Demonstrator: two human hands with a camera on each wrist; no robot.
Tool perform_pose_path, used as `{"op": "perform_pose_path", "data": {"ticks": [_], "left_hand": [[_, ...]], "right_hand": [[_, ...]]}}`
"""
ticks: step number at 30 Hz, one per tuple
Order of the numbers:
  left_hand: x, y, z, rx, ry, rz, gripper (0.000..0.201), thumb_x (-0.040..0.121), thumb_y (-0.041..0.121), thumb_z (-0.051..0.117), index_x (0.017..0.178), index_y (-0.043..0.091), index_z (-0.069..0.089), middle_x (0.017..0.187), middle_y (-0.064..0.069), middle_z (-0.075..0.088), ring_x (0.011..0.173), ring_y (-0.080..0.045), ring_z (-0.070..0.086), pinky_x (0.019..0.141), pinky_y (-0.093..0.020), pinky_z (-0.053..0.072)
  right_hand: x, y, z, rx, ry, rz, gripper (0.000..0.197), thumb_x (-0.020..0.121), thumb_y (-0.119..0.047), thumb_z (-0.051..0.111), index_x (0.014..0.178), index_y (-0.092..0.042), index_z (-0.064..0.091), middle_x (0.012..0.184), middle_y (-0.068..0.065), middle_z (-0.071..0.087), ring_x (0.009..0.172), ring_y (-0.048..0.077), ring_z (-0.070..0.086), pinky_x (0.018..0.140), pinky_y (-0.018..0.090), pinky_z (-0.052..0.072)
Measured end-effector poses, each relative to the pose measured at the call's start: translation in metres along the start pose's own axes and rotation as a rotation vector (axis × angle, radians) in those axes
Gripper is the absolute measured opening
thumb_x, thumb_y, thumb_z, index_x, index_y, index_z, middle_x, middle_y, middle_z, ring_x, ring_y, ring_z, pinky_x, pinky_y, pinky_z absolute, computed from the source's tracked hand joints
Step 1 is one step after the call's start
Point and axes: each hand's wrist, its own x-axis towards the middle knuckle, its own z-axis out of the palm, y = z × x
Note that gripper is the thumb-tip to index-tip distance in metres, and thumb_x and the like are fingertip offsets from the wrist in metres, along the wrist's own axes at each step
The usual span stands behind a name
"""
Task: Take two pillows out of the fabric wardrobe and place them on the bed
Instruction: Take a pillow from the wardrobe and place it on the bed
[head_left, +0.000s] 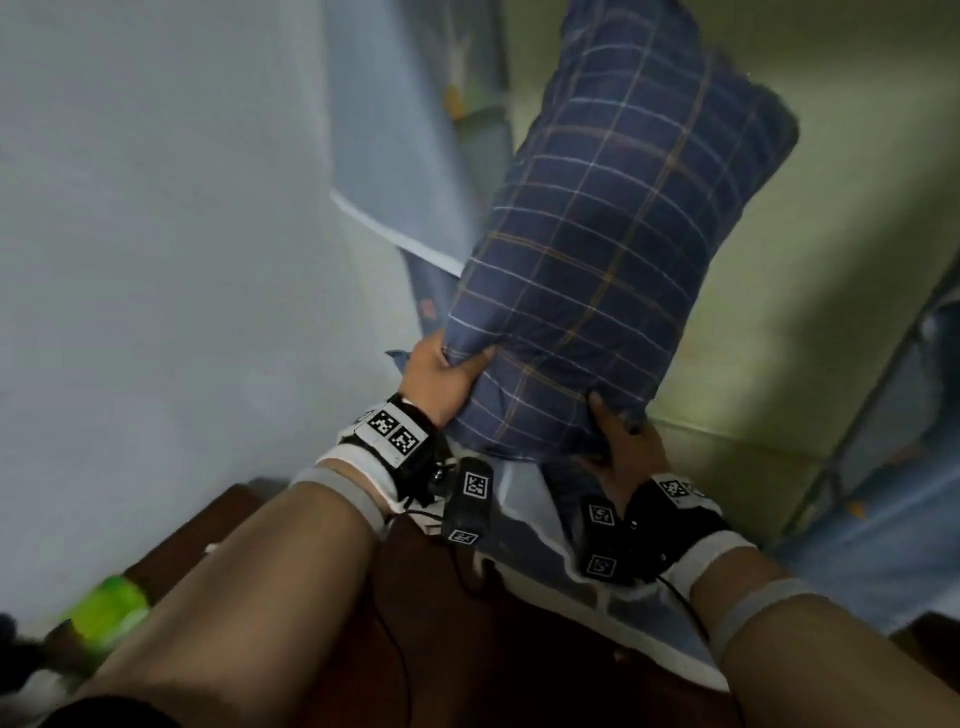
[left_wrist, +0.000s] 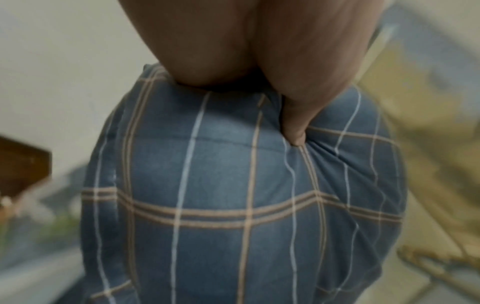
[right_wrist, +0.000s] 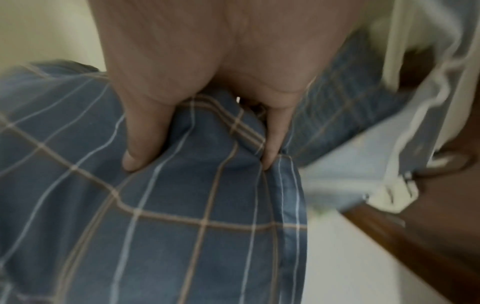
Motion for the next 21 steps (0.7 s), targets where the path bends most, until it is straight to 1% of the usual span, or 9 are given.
{"op": "perform_pose_path", "data": {"ticks": [3, 5, 8, 11, 13, 16, 18, 19, 21], "left_hand": [[-0.029, 0.010, -0.067, -0.059, 0.150, -0.003, 0.025, 0.087, 0.014, 0.072, 0.112, 0.015, 0.068, 0.114, -0.007, 0.073, 0.103, -0.018, 0.071, 0.092, -0.031, 0.054], [-0.053, 0.015, -0.113, -0.062, 0.260, 0.003, 0.026, 0.087, 0.012, 0.072, 0.113, 0.009, 0.068, 0.113, -0.008, 0.073, 0.093, -0.010, 0.072, 0.087, -0.027, 0.055], [-0.101, 0.016, -0.184, -0.045, 0.410, -0.017, 0.027, 0.087, 0.015, 0.073, 0.112, 0.006, 0.068, 0.109, -0.007, 0.074, 0.087, -0.005, 0.070, 0.081, -0.020, 0.055], [-0.157, 0.011, -0.255, 0.019, 0.526, -0.033, 0.014, 0.086, 0.019, 0.075, 0.098, 0.013, 0.073, 0.096, -0.004, 0.076, 0.088, -0.006, 0.073, 0.079, -0.026, 0.059], [-0.196, 0.006, -0.298, 0.041, 0.592, -0.031, 0.023, 0.084, 0.018, 0.076, 0.103, 0.005, 0.074, 0.102, -0.013, 0.077, 0.098, -0.019, 0.074, 0.083, -0.035, 0.060], [-0.252, -0.006, -0.353, 0.025, 0.707, -0.085, 0.034, 0.081, 0.016, 0.077, 0.114, 0.009, 0.071, 0.117, -0.014, 0.074, 0.108, -0.022, 0.072, 0.093, -0.037, 0.057], [-0.285, -0.016, -0.382, 0.001, 0.799, -0.136, 0.042, 0.081, 0.011, 0.078, 0.121, 0.010, 0.065, 0.124, -0.015, 0.070, 0.113, -0.025, 0.069, 0.097, -0.036, 0.056], [-0.300, -0.021, -0.397, 0.004, 0.843, -0.168, 0.049, 0.081, 0.008, 0.077, 0.127, 0.004, 0.060, 0.127, -0.016, 0.068, 0.115, -0.026, 0.067, 0.096, -0.031, 0.056], [-0.328, -0.030, -0.424, 0.016, 0.923, -0.219, 0.056, 0.083, 0.002, 0.075, 0.134, -0.001, 0.052, 0.130, -0.015, 0.065, 0.117, -0.025, 0.065, 0.094, -0.024, 0.055]], "right_hand": [[-0.028, 0.002, 0.059, -0.100, -0.159, -0.042, 0.061, 0.095, -0.024, 0.074, 0.149, -0.005, 0.050, 0.135, 0.015, 0.063, 0.109, 0.030, 0.068, 0.084, 0.042, 0.058], [-0.052, 0.005, 0.099, -0.154, -0.257, -0.093, 0.062, 0.095, -0.025, 0.073, 0.148, -0.001, 0.050, 0.131, 0.017, 0.063, 0.095, 0.020, 0.068, 0.080, 0.036, 0.055], [-0.103, 0.021, 0.159, -0.193, -0.398, -0.179, 0.057, 0.091, -0.028, 0.078, 0.142, -0.011, 0.059, 0.123, 0.003, 0.071, 0.106, 0.017, 0.073, 0.077, 0.028, 0.060], [-0.156, 0.044, 0.208, -0.155, -0.559, -0.207, 0.054, 0.084, -0.024, 0.086, 0.133, -0.033, 0.065, 0.130, -0.003, 0.075, 0.118, 0.022, 0.072, 0.097, 0.042, 0.062], [-0.189, 0.056, 0.242, -0.214, -0.663, -0.209, 0.052, 0.082, -0.026, 0.088, 0.128, -0.036, 0.066, 0.133, -0.001, 0.073, 0.117, 0.022, 0.072, 0.097, 0.047, 0.061], [-0.220, 0.089, 0.294, -0.371, -0.761, -0.240, 0.075, 0.056, -0.062, 0.095, 0.122, -0.039, 0.069, 0.135, 0.002, 0.069, 0.117, 0.022, 0.072, 0.099, 0.049, 0.060], [-0.231, 0.122, 0.326, -0.463, -0.842, -0.246, 0.089, 0.046, -0.073, 0.093, 0.125, -0.041, 0.068, 0.137, 0.003, 0.065, 0.119, 0.023, 0.070, 0.103, 0.051, 0.058], [-0.247, 0.131, 0.339, -0.489, -0.892, -0.220, 0.081, 0.052, -0.069, 0.093, 0.123, -0.039, 0.069, 0.137, 0.003, 0.066, 0.119, 0.023, 0.070, 0.104, 0.050, 0.057], [-0.284, 0.145, 0.364, -0.498, -1.004, -0.167, 0.045, 0.075, -0.041, 0.092, 0.114, -0.035, 0.070, 0.131, 0.002, 0.072, 0.118, 0.021, 0.071, 0.103, 0.046, 0.057]]}}
